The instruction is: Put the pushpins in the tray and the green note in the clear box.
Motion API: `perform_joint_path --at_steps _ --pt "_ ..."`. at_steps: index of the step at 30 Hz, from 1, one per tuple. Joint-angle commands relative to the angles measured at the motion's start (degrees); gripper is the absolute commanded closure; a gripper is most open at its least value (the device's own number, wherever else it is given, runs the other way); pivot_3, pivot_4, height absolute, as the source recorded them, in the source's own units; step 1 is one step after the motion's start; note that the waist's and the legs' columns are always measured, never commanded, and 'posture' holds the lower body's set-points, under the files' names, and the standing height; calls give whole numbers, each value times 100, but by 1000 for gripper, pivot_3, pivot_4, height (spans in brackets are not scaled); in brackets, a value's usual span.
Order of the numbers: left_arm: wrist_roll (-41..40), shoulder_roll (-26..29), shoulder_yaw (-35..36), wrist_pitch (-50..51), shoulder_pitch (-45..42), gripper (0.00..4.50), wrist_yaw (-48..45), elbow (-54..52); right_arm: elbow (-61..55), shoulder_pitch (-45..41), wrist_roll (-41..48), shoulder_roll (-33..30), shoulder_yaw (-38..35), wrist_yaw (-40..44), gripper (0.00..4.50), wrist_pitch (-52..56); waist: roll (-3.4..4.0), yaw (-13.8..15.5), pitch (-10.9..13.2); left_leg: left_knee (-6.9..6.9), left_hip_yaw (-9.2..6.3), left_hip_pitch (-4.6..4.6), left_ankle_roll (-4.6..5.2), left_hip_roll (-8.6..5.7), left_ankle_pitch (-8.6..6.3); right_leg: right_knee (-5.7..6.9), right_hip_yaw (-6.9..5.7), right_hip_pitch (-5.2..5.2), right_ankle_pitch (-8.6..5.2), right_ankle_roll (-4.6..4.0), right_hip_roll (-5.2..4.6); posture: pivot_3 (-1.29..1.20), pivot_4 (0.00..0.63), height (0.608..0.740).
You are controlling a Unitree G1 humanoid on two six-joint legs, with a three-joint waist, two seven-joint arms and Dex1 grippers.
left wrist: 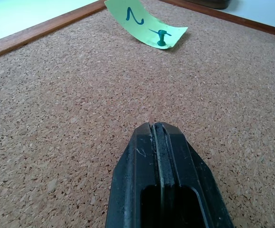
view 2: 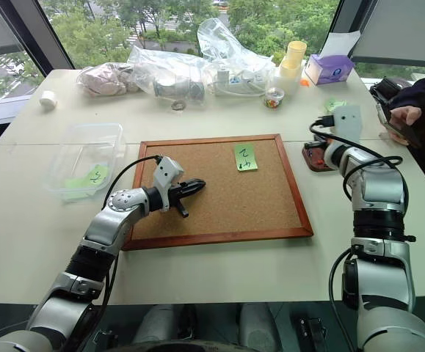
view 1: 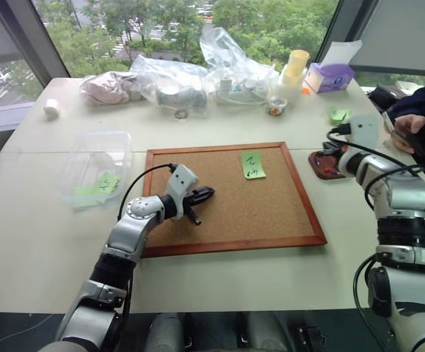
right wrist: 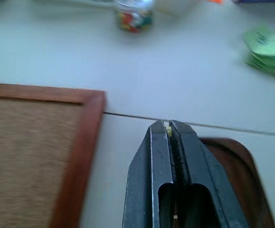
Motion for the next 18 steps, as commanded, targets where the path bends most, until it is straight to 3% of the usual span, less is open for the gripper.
perform_joint_path --at_steps 1,6,10,14,16,18 --pt "145 61 -190 246 239 4500 -39 377 492 -240 7 -65 -133 -6 4476 -419 0 -1 0 0 0 1 0 0 0 0 0 1 0 0 1 0 150 740" --pt "135 84 -165 256 270 4500 -30 344 1051 -336 45 -10 -132 71 4476 -720 0 2 0 0 0 1 -1 0 0 0 0 2 0 0 1 0 150 740" --pt "135 96 -152 262 277 4500 -24 336 1277 -370 22 18 -81 115 3181 -868 0 1 0 0 0 1 -2 0 1 0 0 2 0 0 1 0 150 740" --pt "136 100 -142 257 273 4500 -15 337 1322 -366 11 0 -76 105 965 -923 0 1 0 0 0 1 -2 1 1 0 0 2 0 0 1 0 150 740" --pt "132 102 -132 260 265 4500 -10 336 1243 -341 21 -38 -81 125 100 -911 0 1 0 0 0 1 -3 1 2 0 0 2 0 1 1 0 150 740" --pt "131 103 -127 259 262 4500 -7 336 1174 -323 29 -65 -83 141 39 -877 0 1 0 0 0 1 -3 1 2 0 0 2 0 1 1 0 150 740"
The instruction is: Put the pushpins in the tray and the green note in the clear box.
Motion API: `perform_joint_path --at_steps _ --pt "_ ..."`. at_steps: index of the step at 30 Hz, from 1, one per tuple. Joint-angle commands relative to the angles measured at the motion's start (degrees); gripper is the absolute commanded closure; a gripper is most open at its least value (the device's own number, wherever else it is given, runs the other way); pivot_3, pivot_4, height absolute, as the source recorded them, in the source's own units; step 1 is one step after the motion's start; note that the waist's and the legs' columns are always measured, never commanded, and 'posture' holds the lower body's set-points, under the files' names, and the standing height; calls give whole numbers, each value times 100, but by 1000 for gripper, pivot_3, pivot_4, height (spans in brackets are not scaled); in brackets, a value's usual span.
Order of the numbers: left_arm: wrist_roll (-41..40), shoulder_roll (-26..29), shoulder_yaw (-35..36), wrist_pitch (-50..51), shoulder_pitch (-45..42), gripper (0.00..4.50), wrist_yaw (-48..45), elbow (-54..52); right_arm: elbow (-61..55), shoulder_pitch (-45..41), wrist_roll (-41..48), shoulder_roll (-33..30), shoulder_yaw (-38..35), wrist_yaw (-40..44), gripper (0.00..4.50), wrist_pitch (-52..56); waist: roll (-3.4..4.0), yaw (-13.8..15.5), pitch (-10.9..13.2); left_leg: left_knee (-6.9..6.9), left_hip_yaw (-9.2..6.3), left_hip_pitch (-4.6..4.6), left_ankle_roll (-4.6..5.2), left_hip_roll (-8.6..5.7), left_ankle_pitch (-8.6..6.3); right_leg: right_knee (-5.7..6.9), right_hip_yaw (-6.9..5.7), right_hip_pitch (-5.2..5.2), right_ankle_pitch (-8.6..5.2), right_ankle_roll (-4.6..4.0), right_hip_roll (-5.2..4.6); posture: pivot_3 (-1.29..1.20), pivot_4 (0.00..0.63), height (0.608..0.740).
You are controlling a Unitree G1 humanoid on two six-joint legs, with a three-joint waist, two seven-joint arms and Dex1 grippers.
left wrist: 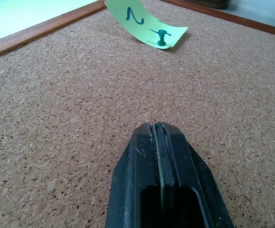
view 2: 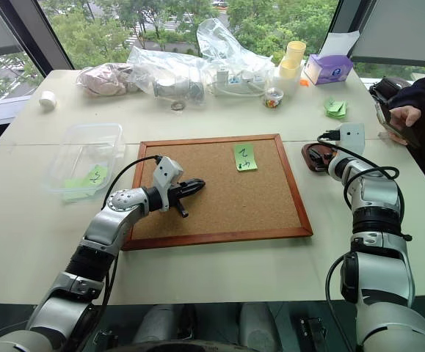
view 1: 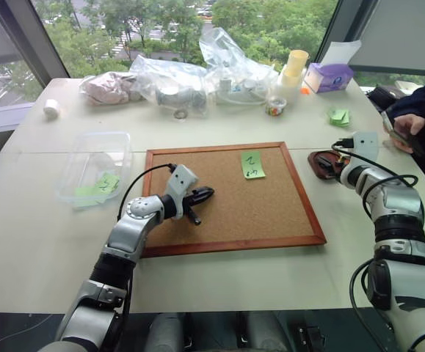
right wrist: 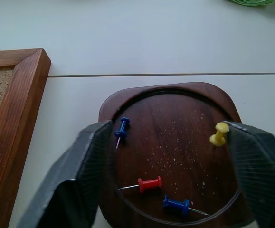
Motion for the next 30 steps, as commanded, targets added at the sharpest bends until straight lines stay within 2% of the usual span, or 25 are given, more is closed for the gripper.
perform_joint_path --at_steps 1,9,14,19,25,28,29,30 --pt "133 104 -128 258 265 4500 -8 328 -334 -99 82 -113 -72 89 39 -27 0 -1 0 0 0 0 0 0 0 0 0 0 0 0 0 0 150 740" --pt "136 97 -131 248 205 4500 -20 372 -705 -73 232 18 -81 162 39 220 0 0 0 0 0 0 -1 1 0 0 0 1 0 0 0 0 150 740" --pt "137 98 -124 247 205 4500 -10 376 -2489 340 838 236 394 993 39 1041 3 -1 -1 0 -2 0 -1 3 1 0 0 0 0 0 0 0 150 740" --pt "133 90 -130 247 204 4500 -8 398 -3598 676 969 768 1137 1142 39 1365 2 -1 -1 0 -6 1 -1 5 0 1 -1 1 0 0 1 0 150 740" --pt "129 112 -123 261 228 4500 6 355 -3292 636 718 1184 1623 1059 39 1113 2 7 -1 1 -6 0 1 3 -1 1 -2 1 0 0 -1 0 150 740" --pt "128 135 -112 273 265 4500 15 313 -3012 579 587 1213 1694 1064 831 941 2 -1 -1 0 -6 0 2 3 -1 1 -2 0 0 0 -1 0 150 740" --pt "128 142 -106 277 276 4500 20 299 -2926 566 539 1209 1717 1071 1249 886 2 -4 -1 0 -6 0 1 3 -1 1 -2 0 0 0 -1 0 150 740" --pt "128 147 -103 280 283 4500 24 290 -2870 558 507 1208 1730 1080 1894 847 2 -9 -1 0 -6 0 1 3 -1 1 -2 0 0 -1 0 0 150 740"
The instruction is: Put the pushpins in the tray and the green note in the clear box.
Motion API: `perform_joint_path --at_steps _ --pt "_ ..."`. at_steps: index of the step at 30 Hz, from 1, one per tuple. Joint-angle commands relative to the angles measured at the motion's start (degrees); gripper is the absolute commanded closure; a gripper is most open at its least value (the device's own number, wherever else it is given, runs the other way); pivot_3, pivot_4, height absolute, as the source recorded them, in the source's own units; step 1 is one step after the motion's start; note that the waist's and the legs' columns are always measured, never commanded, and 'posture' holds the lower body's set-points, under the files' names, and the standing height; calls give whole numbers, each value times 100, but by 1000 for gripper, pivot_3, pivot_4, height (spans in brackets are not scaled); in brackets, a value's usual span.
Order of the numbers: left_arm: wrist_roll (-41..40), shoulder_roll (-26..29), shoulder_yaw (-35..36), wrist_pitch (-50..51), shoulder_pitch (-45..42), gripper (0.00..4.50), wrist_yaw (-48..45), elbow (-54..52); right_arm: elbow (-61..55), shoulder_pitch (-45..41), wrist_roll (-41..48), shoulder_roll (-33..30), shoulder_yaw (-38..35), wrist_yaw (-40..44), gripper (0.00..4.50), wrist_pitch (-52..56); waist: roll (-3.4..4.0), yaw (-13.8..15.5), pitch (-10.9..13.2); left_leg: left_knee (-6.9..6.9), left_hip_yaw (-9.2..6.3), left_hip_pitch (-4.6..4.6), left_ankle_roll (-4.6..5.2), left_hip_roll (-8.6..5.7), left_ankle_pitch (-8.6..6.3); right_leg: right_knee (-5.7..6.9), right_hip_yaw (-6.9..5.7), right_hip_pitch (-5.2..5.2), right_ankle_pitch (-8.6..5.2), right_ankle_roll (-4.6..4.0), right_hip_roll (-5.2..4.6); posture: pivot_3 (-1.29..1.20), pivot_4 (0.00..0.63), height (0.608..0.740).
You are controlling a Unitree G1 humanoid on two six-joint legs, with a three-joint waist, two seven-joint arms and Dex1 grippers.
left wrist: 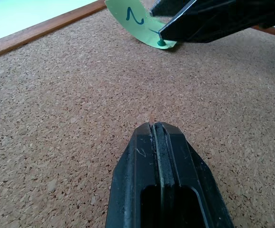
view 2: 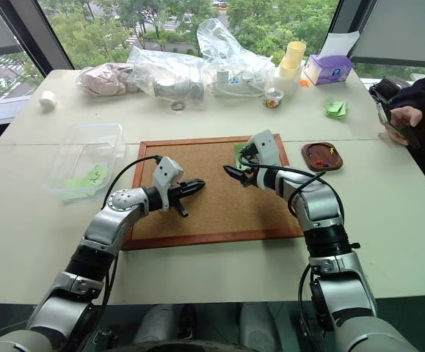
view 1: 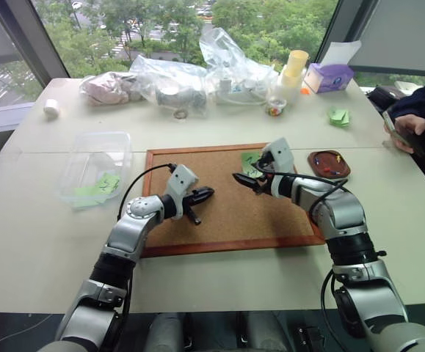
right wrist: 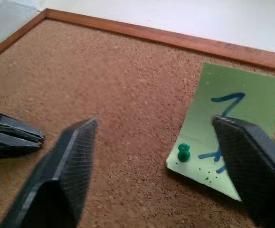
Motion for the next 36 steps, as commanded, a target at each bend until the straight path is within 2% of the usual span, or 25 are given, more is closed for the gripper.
perform_joint_path --at_steps 1,11,14,17,24,29,36 --pt "140 133 -101 284 290 4500 23 279 118 -181 -127 21 8 15 2275 -258 0 -6 0 0 0 0 0 1 0 0 0 0 0 0 1 0 150 740" --pt "141 151 -101 272 302 4500 34 269 395 -49 -347 102 43 -4 2275 -440 0 -8 0 0 1 0 0 1 0 0 0 -1 0 0 1 0 150 740" --pt "145 150 -106 270 288 4500 31 278 453 -26 -409 116 46 -15 3128 -485 0 -9 0 0 1 0 0 2 0 0 0 -1 0 0 1 0 150 740" --pt "148 154 -110 270 285 4500 24 283 420 -34 -411 135 5 -22 4469 -469 0 -10 0 0 1 0 0 1 0 0 0 -1 0 0 1 0 150 740" --pt "162 172 -135 323 305 4500 23 266 -328 -87 -239 -35 -168 44 4469 -236 0 -5 0 -1 1 0 0 2 0 0 0 -3 0 0 0 0 150 740" --pt "191 182 -181 358 349 4500 30 260 -1135 -305 129 -271 -588 -4 4469 429 0 -8 0 -3 0 -5 0 2 0 -1 1 -7 0 0 0 0 150 740" --pt "175 169 -201 359 378 4500 17 261 -1986 -249 543 -882 -818 233 4469 1154 -2 -8 -1 -6 -2 -2 25 3 -15 -4 0 -5 0 -1 -2 0 150 740"
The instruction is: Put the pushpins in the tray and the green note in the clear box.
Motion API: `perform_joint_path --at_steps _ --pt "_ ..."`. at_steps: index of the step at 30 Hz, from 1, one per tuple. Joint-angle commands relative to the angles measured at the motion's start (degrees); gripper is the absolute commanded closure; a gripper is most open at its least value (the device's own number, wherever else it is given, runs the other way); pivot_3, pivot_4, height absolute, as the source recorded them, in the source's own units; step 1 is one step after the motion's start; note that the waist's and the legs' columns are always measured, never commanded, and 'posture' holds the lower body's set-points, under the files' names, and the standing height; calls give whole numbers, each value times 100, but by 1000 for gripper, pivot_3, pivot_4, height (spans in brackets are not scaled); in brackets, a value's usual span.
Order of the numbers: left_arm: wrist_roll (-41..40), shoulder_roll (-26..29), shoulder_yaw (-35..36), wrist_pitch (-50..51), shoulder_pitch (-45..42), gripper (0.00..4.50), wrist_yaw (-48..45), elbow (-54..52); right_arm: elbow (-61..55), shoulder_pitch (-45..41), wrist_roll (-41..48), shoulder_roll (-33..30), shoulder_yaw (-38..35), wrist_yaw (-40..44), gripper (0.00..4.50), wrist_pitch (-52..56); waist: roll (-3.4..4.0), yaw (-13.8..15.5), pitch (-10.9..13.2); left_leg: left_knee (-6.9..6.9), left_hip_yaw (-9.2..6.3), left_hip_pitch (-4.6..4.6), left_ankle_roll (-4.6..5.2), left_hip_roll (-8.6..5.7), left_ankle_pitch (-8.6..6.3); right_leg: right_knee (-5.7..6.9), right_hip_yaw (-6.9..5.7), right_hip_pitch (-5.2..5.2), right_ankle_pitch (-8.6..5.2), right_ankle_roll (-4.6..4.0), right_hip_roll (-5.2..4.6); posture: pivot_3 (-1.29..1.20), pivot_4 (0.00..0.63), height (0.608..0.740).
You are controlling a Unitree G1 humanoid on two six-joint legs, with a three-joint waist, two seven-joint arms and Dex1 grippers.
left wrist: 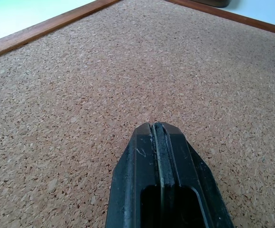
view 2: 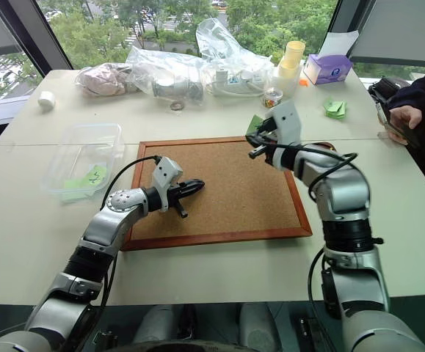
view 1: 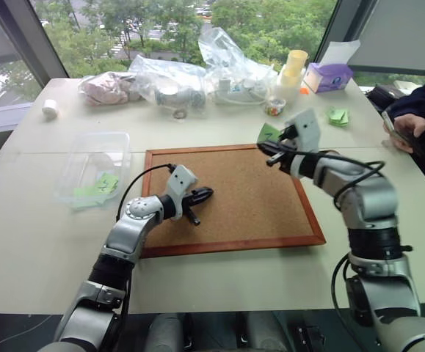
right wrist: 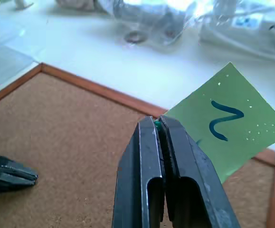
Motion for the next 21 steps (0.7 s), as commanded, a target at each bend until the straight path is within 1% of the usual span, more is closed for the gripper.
perform_joint_path --at_steps 1,5,9,12,15,20,21 --pt "164 128 -164 307 307 4500 -24 363 -536 89 259 -250 -38 215 4469 202 0 -3 0 0 0 0 1 0 -1 0 0 0 0 0 0 0 150 740" --pt "-62 85 37 397 119 4500 -85 273 -954 326 452 -470 122 481 4469 350 0 1 0 -1 0 0 5 0 -3 0 0 0 0 0 0 0 150 740" --pt "-830 -81 584 1049 -274 4500 -85 -165 -1347 577 543 -640 432 747 4469 318 -7 10 5 0 -1 -3 10 0 -5 -1 0 -2 0 0 0 0 150 740" --pt "-1226 -122 848 1521 -609 4500 -52 -382 -1522 668 552 -686 638 854 4469 262 -21 16 14 2 -2 -17 10 -2 -5 -1 -2 -14 1 1 0 0 150 740" --pt "-1577 -209 1055 1957 -891 3495 27 -480 -1604 680 521 -684 813 866 4500 221 -24 51 16 10 -5 -37 -5 -4 3 -1 -5 -27 1 2 1 0 150 740" --pt "-2237 -490 1480 2692 -1306 1002 259 -371 -1771 656 419 -755 1119 937 4500 48 -26 180 17 14 -10 -55 -15 -10 9 -9 -9 -33 1 2 1 0 150 740" --pt "-2392 -564 1582 2868 -1398 562 316 -303 -1808 643 404 -769 1173 950 4500 21 -26 190 17 14 -13 -59 -15 -12 9 -11 -11 -35 1 2 1 0 150 740"
